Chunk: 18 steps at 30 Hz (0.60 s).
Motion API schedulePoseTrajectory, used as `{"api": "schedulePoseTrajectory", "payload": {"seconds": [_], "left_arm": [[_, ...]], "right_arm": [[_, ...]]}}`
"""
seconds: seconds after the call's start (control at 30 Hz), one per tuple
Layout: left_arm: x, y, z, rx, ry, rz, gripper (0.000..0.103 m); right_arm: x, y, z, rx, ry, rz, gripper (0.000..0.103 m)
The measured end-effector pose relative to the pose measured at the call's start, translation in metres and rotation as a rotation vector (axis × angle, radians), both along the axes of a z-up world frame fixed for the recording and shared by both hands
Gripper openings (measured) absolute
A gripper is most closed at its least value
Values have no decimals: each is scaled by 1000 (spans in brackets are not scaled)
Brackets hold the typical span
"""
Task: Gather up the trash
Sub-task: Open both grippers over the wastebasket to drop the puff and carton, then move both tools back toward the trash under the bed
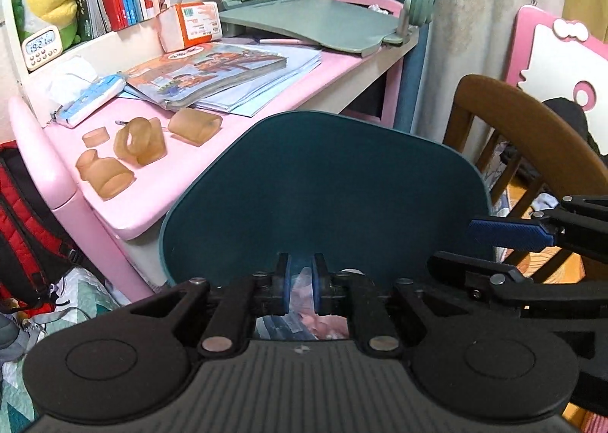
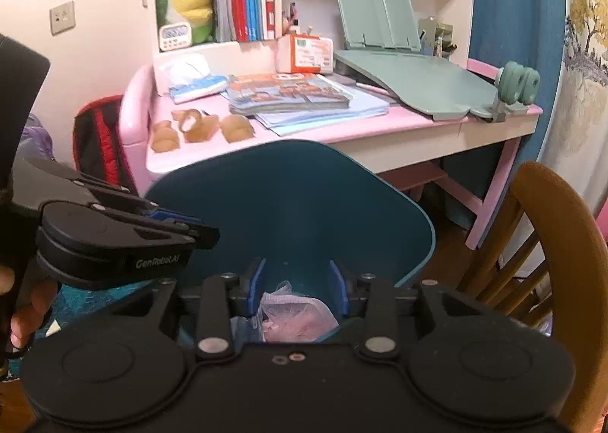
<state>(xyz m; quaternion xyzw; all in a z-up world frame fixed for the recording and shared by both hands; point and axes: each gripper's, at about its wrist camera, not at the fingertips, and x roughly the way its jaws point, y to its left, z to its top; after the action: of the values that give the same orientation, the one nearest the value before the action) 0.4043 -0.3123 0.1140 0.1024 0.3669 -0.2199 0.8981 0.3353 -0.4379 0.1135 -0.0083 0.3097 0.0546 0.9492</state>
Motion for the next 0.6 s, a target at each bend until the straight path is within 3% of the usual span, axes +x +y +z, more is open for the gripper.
{"api": "schedulePoseTrajectory", "payload": {"seconds": [0.37,0.6], "left_arm": [[-55,46,25,-73,-29,34,11],[-90,98,37,-115,-57,115,12]], "right_arm": [[-50,31,29,8,-64,74,37],[-79,69,42,18,-99,153,38]]}}
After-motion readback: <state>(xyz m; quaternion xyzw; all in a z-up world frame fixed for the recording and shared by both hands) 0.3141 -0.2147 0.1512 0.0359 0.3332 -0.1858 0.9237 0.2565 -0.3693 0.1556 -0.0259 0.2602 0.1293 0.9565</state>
